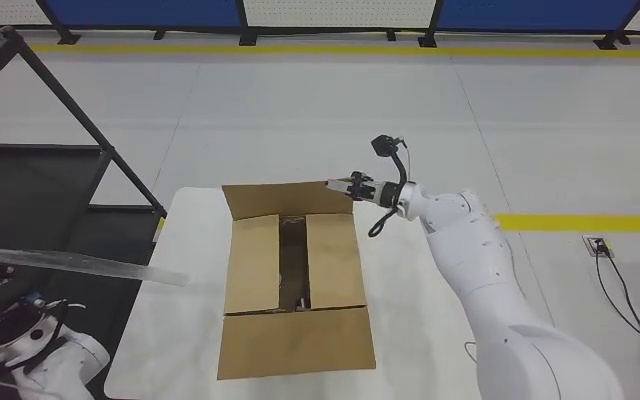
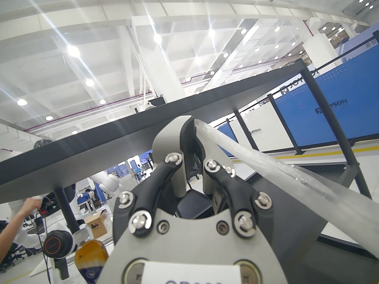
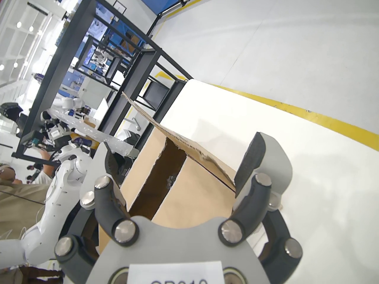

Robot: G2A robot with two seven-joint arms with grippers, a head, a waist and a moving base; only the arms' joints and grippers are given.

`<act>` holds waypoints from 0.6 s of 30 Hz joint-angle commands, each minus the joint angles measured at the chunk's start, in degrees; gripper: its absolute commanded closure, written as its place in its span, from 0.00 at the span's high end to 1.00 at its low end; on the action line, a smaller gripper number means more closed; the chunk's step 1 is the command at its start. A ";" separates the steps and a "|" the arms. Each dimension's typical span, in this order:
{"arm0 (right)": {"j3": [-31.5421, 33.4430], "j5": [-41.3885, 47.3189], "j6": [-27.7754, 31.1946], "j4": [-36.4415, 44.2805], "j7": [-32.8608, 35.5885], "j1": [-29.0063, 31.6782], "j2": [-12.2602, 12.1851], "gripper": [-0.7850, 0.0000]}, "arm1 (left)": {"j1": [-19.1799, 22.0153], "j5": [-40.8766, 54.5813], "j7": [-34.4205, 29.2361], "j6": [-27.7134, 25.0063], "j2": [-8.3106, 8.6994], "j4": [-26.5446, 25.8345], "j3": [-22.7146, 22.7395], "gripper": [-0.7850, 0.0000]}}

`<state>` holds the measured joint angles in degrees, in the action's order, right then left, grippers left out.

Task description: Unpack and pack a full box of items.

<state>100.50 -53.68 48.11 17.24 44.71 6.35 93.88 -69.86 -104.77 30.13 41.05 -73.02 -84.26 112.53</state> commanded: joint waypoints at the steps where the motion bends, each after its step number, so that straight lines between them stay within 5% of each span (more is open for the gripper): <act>1: -0.44 0.81 2.04 0.95 1.85 -0.02 -0.16 1.00 | -0.20 -0.04 0.27 -0.11 -0.07 -0.03 -0.36 0.00; 5: -1.82 1.79 5.02 3.28 6.45 0.22 -0.46 1.00 | -0.61 0.12 0.75 -0.27 -0.21 -0.33 -0.88 0.00; 18: -16.13 2.89 0.58 11.90 10.90 5.15 -0.48 1.00 | -1.11 0.60 2.02 -1.12 -0.45 0.07 -1.45 0.00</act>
<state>85.64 -51.38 48.71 28.10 55.58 10.73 93.51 -71.02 -104.10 32.05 40.03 -73.46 -84.30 111.21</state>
